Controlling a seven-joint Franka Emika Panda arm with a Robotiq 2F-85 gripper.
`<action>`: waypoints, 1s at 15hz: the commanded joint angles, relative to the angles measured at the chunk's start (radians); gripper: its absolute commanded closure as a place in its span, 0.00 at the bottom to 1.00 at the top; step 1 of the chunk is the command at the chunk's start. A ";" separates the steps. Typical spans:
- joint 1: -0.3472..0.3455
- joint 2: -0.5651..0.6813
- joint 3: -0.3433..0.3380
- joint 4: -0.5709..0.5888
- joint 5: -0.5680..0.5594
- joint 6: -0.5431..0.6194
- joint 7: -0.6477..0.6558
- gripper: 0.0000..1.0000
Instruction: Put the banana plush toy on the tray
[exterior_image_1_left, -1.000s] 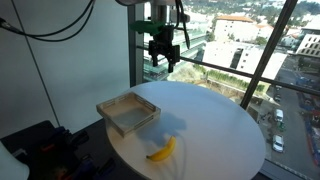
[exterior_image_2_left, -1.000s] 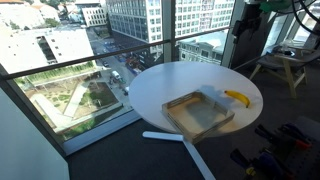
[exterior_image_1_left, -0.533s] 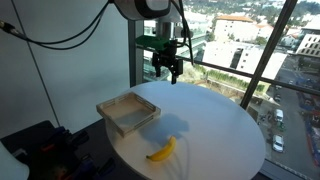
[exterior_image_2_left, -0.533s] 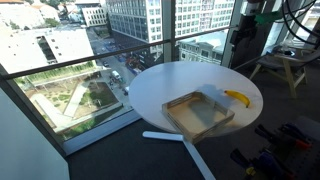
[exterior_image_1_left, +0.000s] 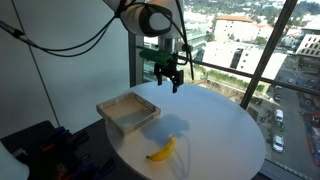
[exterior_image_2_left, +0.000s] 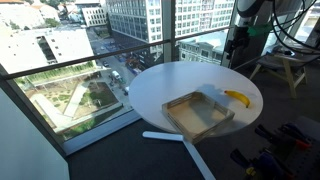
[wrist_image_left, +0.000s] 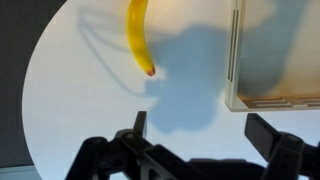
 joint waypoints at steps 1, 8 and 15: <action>-0.010 0.049 0.022 0.022 0.041 0.052 -0.040 0.00; -0.021 0.168 0.049 0.068 0.079 0.138 -0.037 0.00; -0.055 0.281 0.043 0.133 0.069 0.119 -0.015 0.00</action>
